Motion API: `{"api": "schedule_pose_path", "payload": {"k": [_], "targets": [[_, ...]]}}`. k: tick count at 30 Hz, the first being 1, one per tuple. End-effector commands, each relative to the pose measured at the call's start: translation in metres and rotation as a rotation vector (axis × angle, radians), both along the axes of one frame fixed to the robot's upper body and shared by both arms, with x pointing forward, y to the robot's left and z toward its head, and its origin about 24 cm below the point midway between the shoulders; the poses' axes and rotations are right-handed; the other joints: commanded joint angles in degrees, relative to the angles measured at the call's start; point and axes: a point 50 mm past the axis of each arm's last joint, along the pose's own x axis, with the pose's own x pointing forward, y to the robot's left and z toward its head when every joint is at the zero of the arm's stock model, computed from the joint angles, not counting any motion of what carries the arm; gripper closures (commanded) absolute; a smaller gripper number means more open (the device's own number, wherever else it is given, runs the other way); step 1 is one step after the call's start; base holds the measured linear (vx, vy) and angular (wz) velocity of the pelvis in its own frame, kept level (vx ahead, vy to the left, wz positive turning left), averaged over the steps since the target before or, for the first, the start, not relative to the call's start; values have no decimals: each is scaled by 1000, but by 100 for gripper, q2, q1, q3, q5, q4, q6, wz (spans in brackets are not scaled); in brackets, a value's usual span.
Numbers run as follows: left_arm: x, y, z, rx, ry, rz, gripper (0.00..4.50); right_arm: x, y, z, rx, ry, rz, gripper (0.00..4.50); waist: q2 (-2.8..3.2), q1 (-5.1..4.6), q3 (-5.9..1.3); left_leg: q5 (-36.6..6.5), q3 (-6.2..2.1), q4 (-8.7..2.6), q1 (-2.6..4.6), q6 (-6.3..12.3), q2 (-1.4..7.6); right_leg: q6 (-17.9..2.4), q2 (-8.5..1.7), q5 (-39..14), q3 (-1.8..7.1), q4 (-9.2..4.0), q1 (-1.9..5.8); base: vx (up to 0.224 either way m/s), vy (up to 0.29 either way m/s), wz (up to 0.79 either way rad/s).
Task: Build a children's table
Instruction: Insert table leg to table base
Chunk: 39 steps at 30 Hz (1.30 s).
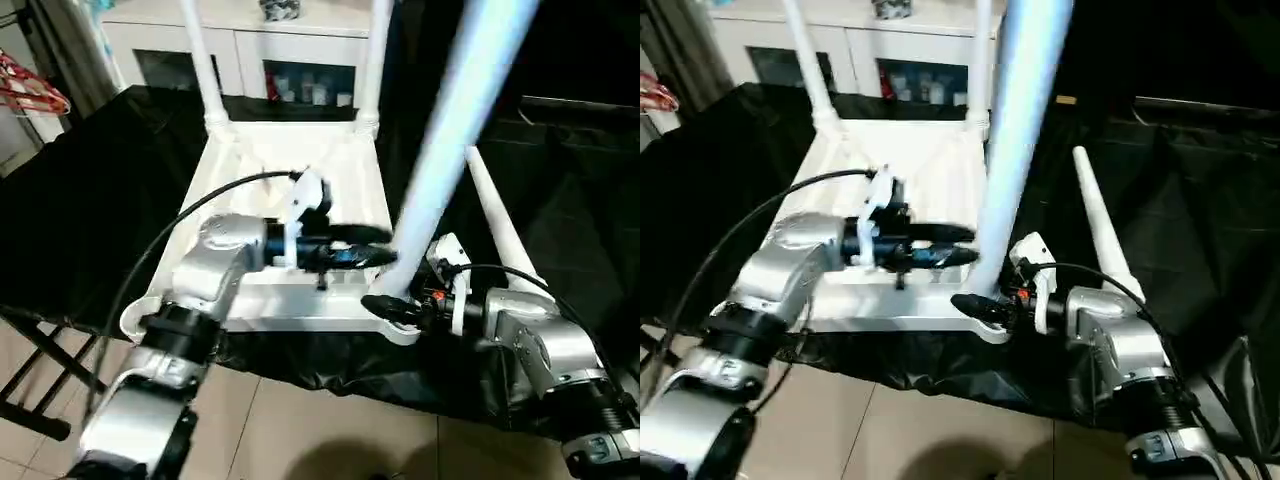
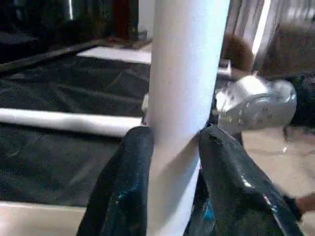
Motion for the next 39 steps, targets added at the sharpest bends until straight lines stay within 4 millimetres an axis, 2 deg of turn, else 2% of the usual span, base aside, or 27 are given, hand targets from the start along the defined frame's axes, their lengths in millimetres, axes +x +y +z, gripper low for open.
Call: {"api": "schedule_pose_path", "payload": {"k": [1, 4, 8, 12, 16, 25, 26, 28, 36, 38, 39], "targets": [[0, -9, 12, -82, 33, -38, 238, -1, 4, 3, -11, 5, 42, 159, -84, 32, -370, 152, 86, -409, -170, 672, 44, -866, -231, -1661, 308, -395, 529, 0, 0, 0], [-3, -15, 14, -116, 38, -62, 223, -2, 4, 4, -12, 13, 58, 160, -90, 33, -363, 119, 86, -412, -182, 722, 51, -884, -227, -1709, 304, -403, 534, 0, 0, 0], [-6, -22, 10, -100, 6, -79, 215, -4, 3, 3, -21, 27, 86, 160, -103, 29, -357, 34, 83, -416, -174, 717, 40, -719, -222, -1962, 295, -449, 529, 0, 0, 0], [-5, -25, 10, -101, 9, -74, 215, -4, 3, 4, -21, 28, 89, 160, -102, 24, -359, 60, 79, -414, -185, 700, 40, -679, -223, -1953, 295, -446, 534, 0, 0, 0], [-4, -26, 10, -81, -10, -75, 251, -3, 2, 6, -23, 30, 95, 160, -94, 25, -360, 82, 76, -415, -177, 712, 46, -698, -221, -1906, 294, -445, 526, 0, 0, 0], [-7, -27, 4, -18, -31, -101, 265, -4, 0, 6, -31, 38, 99, 160, -96, 29, -353, 15, 80, -419, -186, 661, 37, -625, -224, -2049, 287, -463, 535, 0, 0, 0], [-6, -28, 3, -21, 6, -99, 210, -4, -1, 6, -35, 40, 97, 160, -83, 29, -354, 23, 80, -420, -180, 655, 41, -634, -225, -2042, 289, -461, 530, 0, 0, 0], [-5, -29, 5, -43, 21, -83, 197, -4, -1, 6, -37, 39, 96, 160, -94, 27, -355, 23, 82, -419, -174, 649, 44, -658, -222, -2009, 291, -461, 527, 0, 0, 0], [-4, -33, 10, -92, -21, -56, 191, -3, -1, 6, -39, 37, 96, 160, -105, 24, -364, 95, 75, -410, -193, 742, 44, -724, -229, -1856, 293, -443, 538, 0, 0, 0], [-3, -33, 10, -101, -8, -50, 220, -3, -1, 6, -40, 37, 96, 160, -99, 23, -358, 61, 76, -414, -185, 726, 50, -704, -227, -1936, 290, -453, 530, 0, 0, 0], [-2, -32, 11, -112, -1, -42, 220, -3, -1, 6, -40, 37, 96, 160, -102, 21, -353, 40, 77, -416, -184, 719, 50, -694, -225, -1966, 289, -460, 528, 0, 0, 0]]}}
